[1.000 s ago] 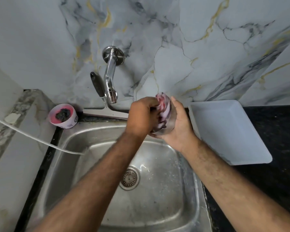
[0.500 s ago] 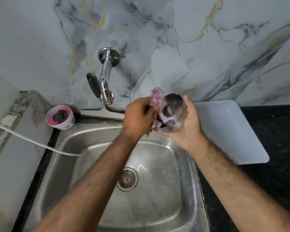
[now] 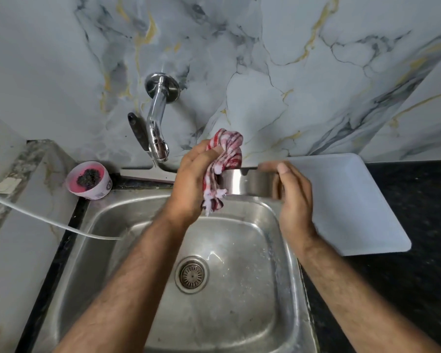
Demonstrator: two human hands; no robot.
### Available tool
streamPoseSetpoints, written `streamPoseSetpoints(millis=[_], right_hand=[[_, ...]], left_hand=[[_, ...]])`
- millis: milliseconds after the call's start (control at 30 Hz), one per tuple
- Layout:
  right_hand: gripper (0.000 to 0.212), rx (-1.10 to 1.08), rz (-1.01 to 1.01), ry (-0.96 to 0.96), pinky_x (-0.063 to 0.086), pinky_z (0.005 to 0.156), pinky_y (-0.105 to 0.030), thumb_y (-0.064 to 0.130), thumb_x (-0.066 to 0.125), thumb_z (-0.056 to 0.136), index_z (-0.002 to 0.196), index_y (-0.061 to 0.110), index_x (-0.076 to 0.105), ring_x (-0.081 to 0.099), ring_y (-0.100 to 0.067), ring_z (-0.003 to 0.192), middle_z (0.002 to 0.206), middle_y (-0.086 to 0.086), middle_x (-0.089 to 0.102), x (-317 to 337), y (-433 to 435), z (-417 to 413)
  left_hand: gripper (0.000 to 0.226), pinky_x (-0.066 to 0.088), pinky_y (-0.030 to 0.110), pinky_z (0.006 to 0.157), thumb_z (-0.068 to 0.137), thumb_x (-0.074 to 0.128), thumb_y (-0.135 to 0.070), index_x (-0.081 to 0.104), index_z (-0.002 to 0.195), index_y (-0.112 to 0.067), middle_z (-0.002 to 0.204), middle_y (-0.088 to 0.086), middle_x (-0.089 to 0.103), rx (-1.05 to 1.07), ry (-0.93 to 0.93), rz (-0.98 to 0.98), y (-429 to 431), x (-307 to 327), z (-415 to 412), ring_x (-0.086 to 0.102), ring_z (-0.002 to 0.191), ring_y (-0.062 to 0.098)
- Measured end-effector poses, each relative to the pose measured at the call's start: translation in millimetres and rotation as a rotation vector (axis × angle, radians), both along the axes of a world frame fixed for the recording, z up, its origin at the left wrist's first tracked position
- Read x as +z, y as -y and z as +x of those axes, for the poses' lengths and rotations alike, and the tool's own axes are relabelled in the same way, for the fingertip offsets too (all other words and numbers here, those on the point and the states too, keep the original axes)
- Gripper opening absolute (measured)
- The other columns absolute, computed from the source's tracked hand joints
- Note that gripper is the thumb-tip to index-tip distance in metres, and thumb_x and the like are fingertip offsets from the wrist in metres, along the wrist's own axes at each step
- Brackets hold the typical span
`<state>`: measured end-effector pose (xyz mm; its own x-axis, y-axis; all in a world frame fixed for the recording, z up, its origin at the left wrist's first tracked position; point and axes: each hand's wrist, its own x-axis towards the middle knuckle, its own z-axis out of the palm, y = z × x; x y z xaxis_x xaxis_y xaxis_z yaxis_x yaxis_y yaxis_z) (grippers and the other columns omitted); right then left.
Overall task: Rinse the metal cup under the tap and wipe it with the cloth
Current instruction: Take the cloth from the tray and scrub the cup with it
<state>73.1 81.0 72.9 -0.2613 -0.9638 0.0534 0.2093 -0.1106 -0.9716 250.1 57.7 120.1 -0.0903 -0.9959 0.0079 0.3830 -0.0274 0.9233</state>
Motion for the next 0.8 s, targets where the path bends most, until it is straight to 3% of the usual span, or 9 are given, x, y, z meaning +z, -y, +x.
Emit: streamPoseSetpoints(millis=[100,167,233,333,467,567,633,700,800], right_hand=[[0.053,-0.003,-0.079,-0.185,0.028,0.047,-0.023,0.036,0.051,0.102,0.050,0.029,0.046,0.034,-0.004,0.045,0.044,0.015,0.038,17.2,-2.0,4.4],[0.054,-0.062,-0.088,-0.367,0.028,0.046,-0.032,0.039,0.050,0.101,0.049,0.030,0.038,0.034,-0.009,0.045,0.042,0.013,0.033,22.5,-0.5,17.4],[0.054,-0.128,-0.043,-0.477,0.034,0.052,-0.042,0.037,0.051,0.101,0.050,0.028,0.034,0.038,-0.016,0.051,0.043,0.010,0.034,24.8,4.2,29.6],[0.042,-0.079,0.123,-0.287,0.046,0.063,-0.045,0.023,0.050,0.097,0.056,0.027,0.048,0.051,-0.022,0.064,0.051,0.008,0.053,28.7,6.6,37.5],[0.033,0.028,0.351,0.125,0.063,0.078,-0.026,0.010,0.044,0.113,0.097,0.023,0.070,0.075,-0.011,0.085,0.086,0.006,0.079,15.7,-2.5,37.1],[0.033,-0.030,0.577,0.268,0.061,0.053,-0.027,0.024,0.052,0.113,0.086,0.016,0.070,0.076,-0.014,0.064,0.077,-0.001,0.078,14.2,-2.7,35.2],[0.034,-0.087,0.628,0.239,0.054,0.055,-0.030,0.040,0.057,0.110,0.082,0.022,0.066,0.072,-0.016,0.064,0.074,0.000,0.074,13.6,-1.3,35.4],[0.035,-0.017,0.644,0.291,0.058,0.058,-0.031,0.040,0.058,0.109,0.084,0.020,0.070,0.076,-0.016,0.063,0.069,0.002,0.079,15.8,1.5,40.7],[0.037,0.033,0.655,0.381,0.064,0.065,-0.032,0.033,0.054,0.111,0.105,0.006,0.078,0.082,-0.026,0.090,0.097,-0.012,0.085,21.2,11.6,32.5]], left_hand=[[0.020,0.061,0.036,0.084,0.095,0.060,-0.023,0.077,0.102,-0.015,0.097,0.007,0.080,0.035,0.100,0.046,0.4,7.3,-3.7,0.077,0.092,0.023],[0.020,0.058,0.049,0.083,0.099,0.057,-0.029,0.071,0.097,-0.015,0.096,0.009,0.071,0.236,0.545,-0.147,-3.2,7.4,-7.5,0.069,0.089,0.031],[0.028,0.048,0.048,0.088,0.100,0.053,-0.033,0.068,0.100,-0.010,0.103,0.012,0.062,0.446,0.979,-0.401,-16.4,3.9,-20.4,0.056,0.097,0.030],[0.033,0.036,0.040,0.088,0.101,0.053,-0.030,0.068,0.116,-0.005,0.115,0.014,0.062,0.520,1.188,-0.636,-44.4,-6.1,-45.1,0.052,0.104,0.029],[0.036,0.044,0.045,0.089,0.093,0.068,-0.011,0.061,0.128,-0.006,0.129,0.013,0.056,0.327,1.241,-0.852,-51.3,-33.3,-31.7,0.058,0.106,0.037],[0.026,0.052,0.053,0.087,0.091,0.070,0.000,0.068,0.116,0.007,0.116,0.027,0.064,0.282,1.281,-0.629,-24.7,-36.5,-7.9,0.062,0.097,0.046],[0.011,0.052,0.058,0.086,0.097,0.064,0.003,0.067,0.105,0.010,0.109,0.028,0.063,0.306,1.216,-0.439,-6.8,-33.4,-3.4,0.060,0.095,0.045],[0.014,0.051,0.054,0.087,0.097,0.061,0.000,0.065,0.109,0.007,0.109,0.024,0.062,0.257,1.165,-0.484,-13.3,-33.3,-17.8,0.059,0.097,0.042],[0.030,0.049,0.043,0.098,0.095,0.057,-0.006,0.059,0.125,-0.004,0.125,0.014,0.057,0.108,1.090,-0.659,-49.6,-51.5,-33.8,0.057,0.110,0.037]])
